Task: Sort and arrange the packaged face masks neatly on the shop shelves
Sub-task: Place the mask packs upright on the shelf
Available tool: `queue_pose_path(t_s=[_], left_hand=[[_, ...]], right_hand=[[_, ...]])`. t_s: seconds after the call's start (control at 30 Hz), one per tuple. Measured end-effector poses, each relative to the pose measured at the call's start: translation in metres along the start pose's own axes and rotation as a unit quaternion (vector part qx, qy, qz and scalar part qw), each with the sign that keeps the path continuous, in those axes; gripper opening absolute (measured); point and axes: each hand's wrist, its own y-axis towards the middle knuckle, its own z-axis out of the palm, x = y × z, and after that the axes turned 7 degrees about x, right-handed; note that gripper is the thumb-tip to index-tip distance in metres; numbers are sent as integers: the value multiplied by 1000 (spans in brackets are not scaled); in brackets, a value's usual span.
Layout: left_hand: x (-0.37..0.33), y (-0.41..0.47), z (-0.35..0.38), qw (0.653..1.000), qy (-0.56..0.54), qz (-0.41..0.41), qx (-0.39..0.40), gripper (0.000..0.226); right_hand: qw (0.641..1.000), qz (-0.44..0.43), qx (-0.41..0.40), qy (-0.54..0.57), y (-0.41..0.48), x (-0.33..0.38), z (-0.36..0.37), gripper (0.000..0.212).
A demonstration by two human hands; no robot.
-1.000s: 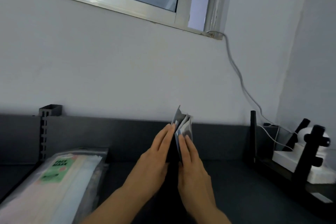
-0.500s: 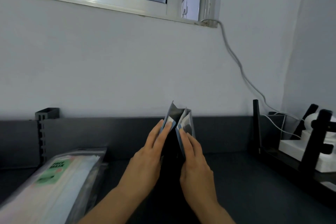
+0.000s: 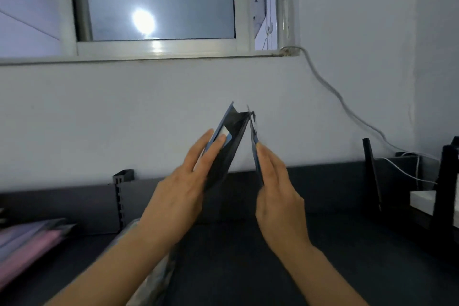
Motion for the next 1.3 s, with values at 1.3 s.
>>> queue_pose_path(t_s=[1.3], left_hand=[[250, -481, -415, 877, 395, -253, 99, 142]], right_hand=[[897, -430, 84, -55, 21, 490, 168, 104]])
